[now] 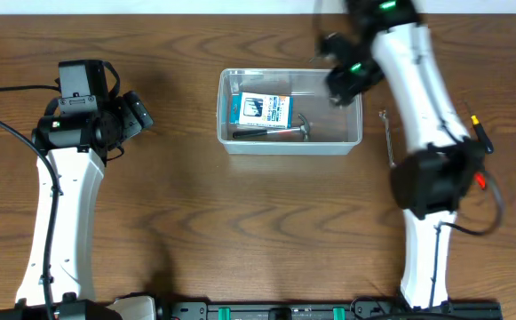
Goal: Pack container
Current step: 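Open the right gripper to release the hammer and lift away, then move the right gripper to the silver wrench right of the container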
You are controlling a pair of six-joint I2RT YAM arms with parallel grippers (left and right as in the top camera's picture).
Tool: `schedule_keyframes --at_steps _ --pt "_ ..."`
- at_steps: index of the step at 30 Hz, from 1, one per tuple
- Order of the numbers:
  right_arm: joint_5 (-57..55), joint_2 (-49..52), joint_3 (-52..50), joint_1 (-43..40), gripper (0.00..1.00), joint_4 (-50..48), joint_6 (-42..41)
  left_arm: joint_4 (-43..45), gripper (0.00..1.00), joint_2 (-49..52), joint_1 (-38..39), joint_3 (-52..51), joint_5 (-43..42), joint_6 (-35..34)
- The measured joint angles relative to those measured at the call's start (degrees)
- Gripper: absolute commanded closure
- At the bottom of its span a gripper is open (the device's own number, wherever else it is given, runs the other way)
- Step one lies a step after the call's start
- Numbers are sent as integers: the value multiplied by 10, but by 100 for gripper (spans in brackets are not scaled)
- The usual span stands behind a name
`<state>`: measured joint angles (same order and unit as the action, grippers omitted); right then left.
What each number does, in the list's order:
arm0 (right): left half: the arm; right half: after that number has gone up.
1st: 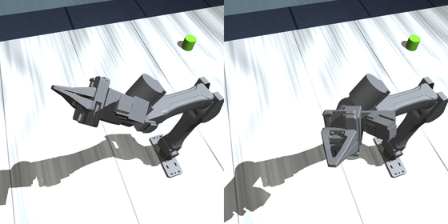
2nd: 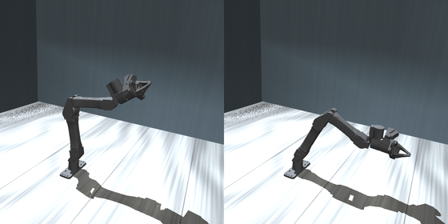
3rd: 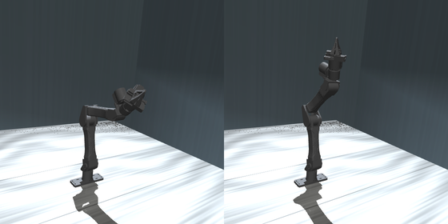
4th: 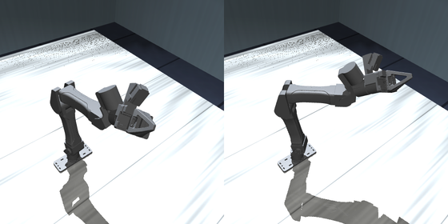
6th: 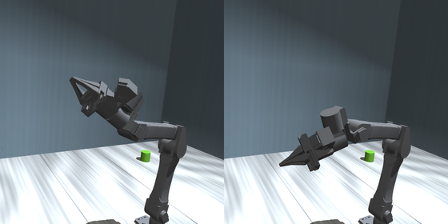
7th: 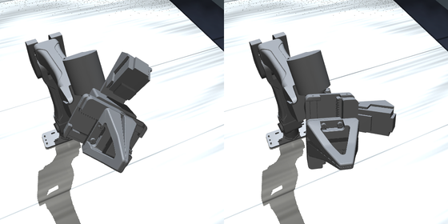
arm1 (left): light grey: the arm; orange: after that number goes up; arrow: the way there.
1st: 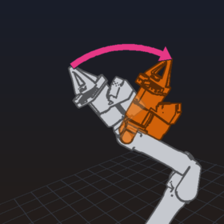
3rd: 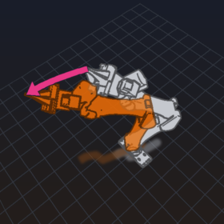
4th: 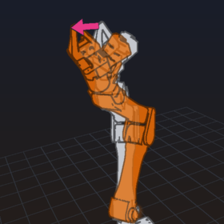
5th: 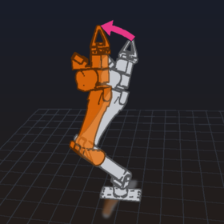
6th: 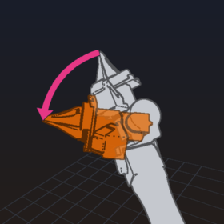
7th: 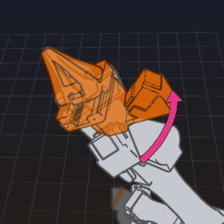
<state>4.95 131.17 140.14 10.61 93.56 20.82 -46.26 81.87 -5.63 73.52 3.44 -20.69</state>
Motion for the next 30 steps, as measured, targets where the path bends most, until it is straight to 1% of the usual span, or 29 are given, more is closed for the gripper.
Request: schedule_keyframes --at_steps 1,3,4,7,9,10,11,12,13,15,16,18,23,26,30 --pt "-3 -14 11 -21 37 10 -20 0 2 0 0 0 0 0" --pt "-7 -38 25 -58 27 28 -51 0 2 0 0 0 0 0" --pt "-10 -52 28 -82 26 33 -64 0 2 0 0 0 0 0" --pt "-7 -72 31 -132 25 36 -93 0 2 0 0 0 0 0" --pt "-4 -73 30 -151 25 35 -103 0 2 0 0 0 0 0" --pt "-2 -73 23 -157 32 35 -105 0 2 0 0 0 0 0" --pt "0 -73 15 -161 38 35 -104 0 2 0 0 0 0 0" --pt "2 -73 5 -163 40 35 -100 0 2 0 0 0 0 0" --pt "4 -73 -7 -164 42 34 -98 0 2 0 0 0 0 0" --pt "7 -73 -29 -164 42 33 -88 0 2 0 0 0 0 0" --pt "8 -71 -37 -164 42 35 -84 0 2 0 0 0 0 0" --pt "10 -70 -44 -164 37 36 -79 0 2 0 0 0 0 0" --pt "10 -79 -47 -164 31 37 -74 0 2 0 0 0 0 0" --pt "10 -115 -68 -164 30 35 -79 0 2 0 0 0 0 0" --pt "7 -191 -111 -164 30 24 -83 0 2 0 0 0 0 0"
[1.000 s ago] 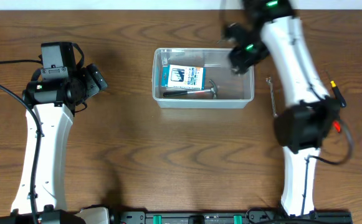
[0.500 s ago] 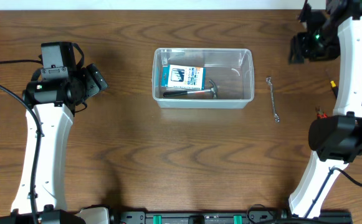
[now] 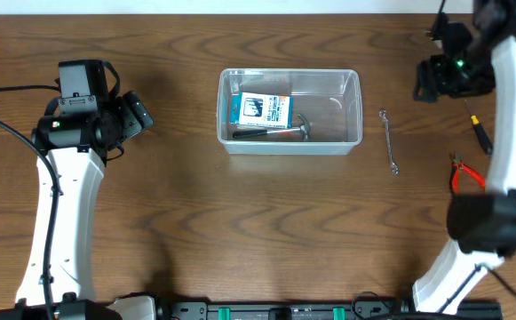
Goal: Pack container
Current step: 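Move the right gripper to the silver wrench right of the container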
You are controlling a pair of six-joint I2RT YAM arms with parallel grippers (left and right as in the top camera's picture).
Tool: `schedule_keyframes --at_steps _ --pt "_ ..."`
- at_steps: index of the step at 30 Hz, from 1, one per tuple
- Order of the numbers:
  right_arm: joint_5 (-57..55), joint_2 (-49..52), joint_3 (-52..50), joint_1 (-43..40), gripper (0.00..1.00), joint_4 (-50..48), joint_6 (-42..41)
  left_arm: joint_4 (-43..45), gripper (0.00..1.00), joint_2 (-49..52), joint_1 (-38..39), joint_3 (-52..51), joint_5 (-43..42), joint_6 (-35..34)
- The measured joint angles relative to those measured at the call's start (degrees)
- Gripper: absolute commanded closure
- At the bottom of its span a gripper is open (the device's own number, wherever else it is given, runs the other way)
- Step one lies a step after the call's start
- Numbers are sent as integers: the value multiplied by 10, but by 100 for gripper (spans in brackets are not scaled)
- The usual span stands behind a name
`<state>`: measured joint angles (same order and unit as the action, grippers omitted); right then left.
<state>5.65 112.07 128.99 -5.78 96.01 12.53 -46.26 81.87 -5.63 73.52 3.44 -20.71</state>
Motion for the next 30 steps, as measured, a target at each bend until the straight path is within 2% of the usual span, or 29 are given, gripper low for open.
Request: schedule_keyframes --at_steps 5,10,12,16,17,21,26,29,30 --pt "-17 -89 -102 0 30 -62 -13 0 2 0 0 0 0 0" --pt "-32 -112 -275 0 26 -190 -24 0 2 0 0 0 0 0" --pt "-36 -107 -341 0 12 -235 -30 0 2 0 0 0 0 0" --pt "-42 -102 -425 0 6 -297 -31 0 2 0 0 0 0 0" --pt "-42 -102 -434 0 1 -309 -31 0 2 0 0 0 0 0" --pt "-42 -102 -465 0 1 -380 -29 0 2 0 0 0 0 0" --pt "-37 -102 -486 0 2 -423 -27 0 2 0 0 0 0 0" --pt "-26 -102 -487 0 22 -436 -17 0 2 0 0 0 0 0" --pt "-24 -102 -487 0 23 -437 -17 0 2 0 0 0 0 0"
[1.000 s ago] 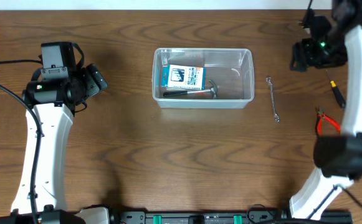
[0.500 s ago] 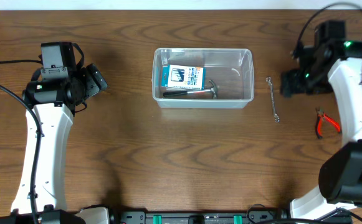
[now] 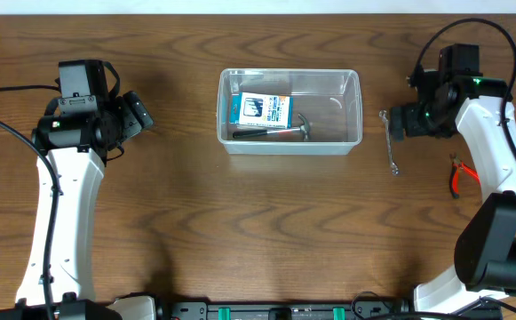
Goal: Pack container
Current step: 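Move the right gripper to the silver wrench right of the container, then lower the right gripper and grasp the silver wrench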
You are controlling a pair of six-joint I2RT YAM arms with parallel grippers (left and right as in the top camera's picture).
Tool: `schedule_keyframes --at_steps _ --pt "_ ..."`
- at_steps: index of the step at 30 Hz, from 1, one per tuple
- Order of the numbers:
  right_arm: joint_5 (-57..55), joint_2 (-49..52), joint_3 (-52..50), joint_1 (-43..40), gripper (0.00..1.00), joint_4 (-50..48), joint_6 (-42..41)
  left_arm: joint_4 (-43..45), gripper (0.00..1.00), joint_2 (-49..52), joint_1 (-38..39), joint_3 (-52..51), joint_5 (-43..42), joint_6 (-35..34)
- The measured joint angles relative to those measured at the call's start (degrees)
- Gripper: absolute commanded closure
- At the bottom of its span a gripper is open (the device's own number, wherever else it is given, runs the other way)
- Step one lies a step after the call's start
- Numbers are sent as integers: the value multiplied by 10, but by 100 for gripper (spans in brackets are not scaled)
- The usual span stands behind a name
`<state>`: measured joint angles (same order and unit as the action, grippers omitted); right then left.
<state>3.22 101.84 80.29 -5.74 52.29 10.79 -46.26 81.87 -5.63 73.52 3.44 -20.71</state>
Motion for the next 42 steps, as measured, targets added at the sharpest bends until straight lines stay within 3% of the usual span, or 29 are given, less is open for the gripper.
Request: schedule_keyframes --at_steps 3,19,29,35,42 --pt "2 0 0 3 22 -2 2 0 2 0 0 0 0 0" --pt "-33 150 -2 14 62 -4 -24 0 2 0 0 0 0 0" --pt "-39 155 -2 21 66 -21 -31 0 2 0 0 0 0 0" --pt "-41 155 -2 35 77 -25 -33 0 2 0 0 0 0 0" --pt "-43 155 -2 42 83 -22 -35 0 2 0 0 0 0 0"
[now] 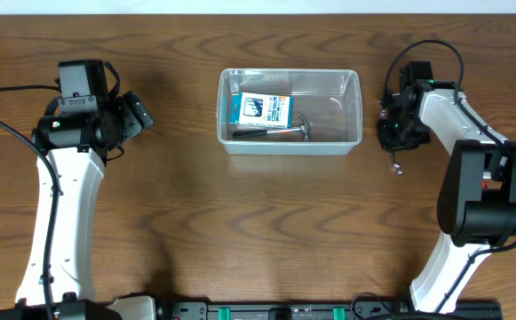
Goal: Pack container
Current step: 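Lower the right gripper and grasp the silver wrench, then carry the wrench over the container and lower it inside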
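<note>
A clear plastic container (354, 111) stands at the table's middle back. Inside it lie a blue and white box (260, 108) and a small hammer (273, 132). To its right a slim metal wrench (395, 163) lies on the wood, with only its near end showing. My right gripper (390, 132) is down over the wrench's upper part and hides it. From above I cannot tell how its jaws stand. My left gripper (138, 113) hovers far to the left of the container with nothing in it.
The right arm (471, 169) arches over the table's right side and covers what lies under it. A black cable (0, 124) runs along the left edge near the left arm.
My right gripper has moved left and slightly toward the front, from beside the wrench's top end to directly over the wrench. The red pliers, seen before, are now covered by the arm. The left arm is still.
My right gripper was first over the container's right back corner. Then it was far out at the right back, with wrench, screwdriver and pliers showing on the table. Then it came in next to the wrench, and now it sits over it. The container's contents are unchanged.
</note>
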You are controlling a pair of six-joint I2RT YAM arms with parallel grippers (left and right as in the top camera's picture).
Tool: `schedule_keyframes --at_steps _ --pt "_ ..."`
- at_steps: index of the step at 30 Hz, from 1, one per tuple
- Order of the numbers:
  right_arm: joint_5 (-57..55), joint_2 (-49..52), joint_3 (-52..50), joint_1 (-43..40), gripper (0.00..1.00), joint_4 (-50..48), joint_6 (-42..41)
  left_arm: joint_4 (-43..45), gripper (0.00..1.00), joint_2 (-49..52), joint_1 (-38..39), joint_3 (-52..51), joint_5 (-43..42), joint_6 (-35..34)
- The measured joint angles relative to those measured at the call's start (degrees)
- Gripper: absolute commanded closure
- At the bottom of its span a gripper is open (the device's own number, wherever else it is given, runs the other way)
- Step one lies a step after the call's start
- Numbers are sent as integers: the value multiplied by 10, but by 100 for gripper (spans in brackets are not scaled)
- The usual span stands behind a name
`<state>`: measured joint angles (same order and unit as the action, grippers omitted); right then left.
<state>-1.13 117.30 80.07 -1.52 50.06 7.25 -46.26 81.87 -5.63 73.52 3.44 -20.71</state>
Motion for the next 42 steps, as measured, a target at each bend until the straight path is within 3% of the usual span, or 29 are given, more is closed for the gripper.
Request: schedule_keyframes --at_steps 6,11,14,20,26,37,42 --pt "0 0 0 0 96 0 -2 0 2 0 0 0 0 0" --pt "-2 0 0 0 96 2 -4 0 2 0 0 0 0 0" --pt "-3 0 0 0 89 3 -5 0 2 0 0 0 0 0" --pt "-4 0 -8 0 86 -4 -4 0 2 0 0 0 0 0" --pt "-3 -4 -23 0 98 -20 -3 0 2 0 0 0 0 0" --pt "-22 -4 -16 2 99 -1 -4 0 2 0 0 0 0 0" --pt "-37 14 86 2 99 80 -4 0 2 0 0 0 0 0"
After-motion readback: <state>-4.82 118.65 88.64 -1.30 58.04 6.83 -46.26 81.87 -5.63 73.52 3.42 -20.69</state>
